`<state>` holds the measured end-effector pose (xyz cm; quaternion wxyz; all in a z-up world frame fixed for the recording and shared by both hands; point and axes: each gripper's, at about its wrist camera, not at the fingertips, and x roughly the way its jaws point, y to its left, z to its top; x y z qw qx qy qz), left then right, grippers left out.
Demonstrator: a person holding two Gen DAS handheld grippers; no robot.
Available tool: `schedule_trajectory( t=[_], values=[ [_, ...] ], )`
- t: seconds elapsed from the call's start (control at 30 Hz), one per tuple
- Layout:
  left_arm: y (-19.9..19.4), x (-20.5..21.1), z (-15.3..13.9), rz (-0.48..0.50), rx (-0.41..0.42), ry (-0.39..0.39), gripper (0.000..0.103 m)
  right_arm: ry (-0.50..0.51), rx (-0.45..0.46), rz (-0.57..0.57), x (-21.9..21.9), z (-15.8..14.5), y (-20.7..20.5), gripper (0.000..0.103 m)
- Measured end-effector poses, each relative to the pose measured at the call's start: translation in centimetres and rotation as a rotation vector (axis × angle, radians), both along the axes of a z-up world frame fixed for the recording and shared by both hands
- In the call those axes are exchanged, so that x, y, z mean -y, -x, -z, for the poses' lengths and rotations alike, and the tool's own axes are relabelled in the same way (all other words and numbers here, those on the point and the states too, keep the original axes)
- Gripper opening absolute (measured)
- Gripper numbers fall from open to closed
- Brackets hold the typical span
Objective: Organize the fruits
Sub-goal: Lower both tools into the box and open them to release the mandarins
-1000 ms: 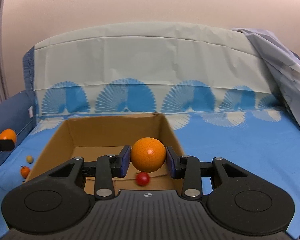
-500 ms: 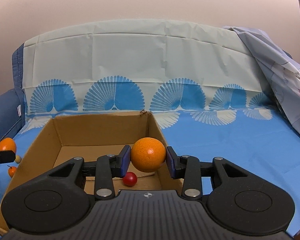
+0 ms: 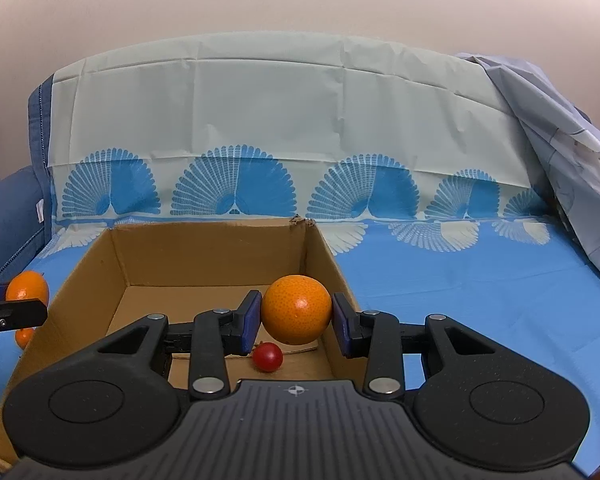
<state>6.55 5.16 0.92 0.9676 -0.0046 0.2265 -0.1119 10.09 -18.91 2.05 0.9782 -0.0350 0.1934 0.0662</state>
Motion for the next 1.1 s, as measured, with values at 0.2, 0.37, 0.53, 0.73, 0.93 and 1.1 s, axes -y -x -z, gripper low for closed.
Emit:
schedule_trajectory(
  t=[0.2, 0.37, 0.53, 0.73, 0.93, 1.1],
  values=[
    [0.0, 0.8, 0.1, 0.025, 0.004, -0.002, 0.038, 0.008, -0.003, 0.007, 0.0, 0.2, 0.0, 0.039],
    [-0.1, 1.2, 0.3, 0.033, 0.004, -0.002, 0.038, 0.013, -0.005, 0.007, -0.1, 0.2, -0.2, 0.039],
    [-0.2, 1.3, 0.3, 0.031, 0.002, -0.001, 0.038, 0.018, -0.006, 0.010, -0.2, 0.4, -0.2, 0.039],
    [-0.5, 1.0, 0.4, 0.017, 0.000, 0.007, 0.038, 0.018, -0.009, 0.019, -0.1, 0.4, -0.4, 0.039],
    [-0.4, 1.5, 0.5, 0.035, 0.001, -0.011, 0.038, 0.018, -0.008, 0.020, -0.1, 0.3, -0.3, 0.039],
    [0.0, 2.2, 0.7, 0.070, 0.006, -0.041, 0.038, 0.021, -0.012, 0.020, 0.0, 0.4, -0.4, 0.039]
  ],
)
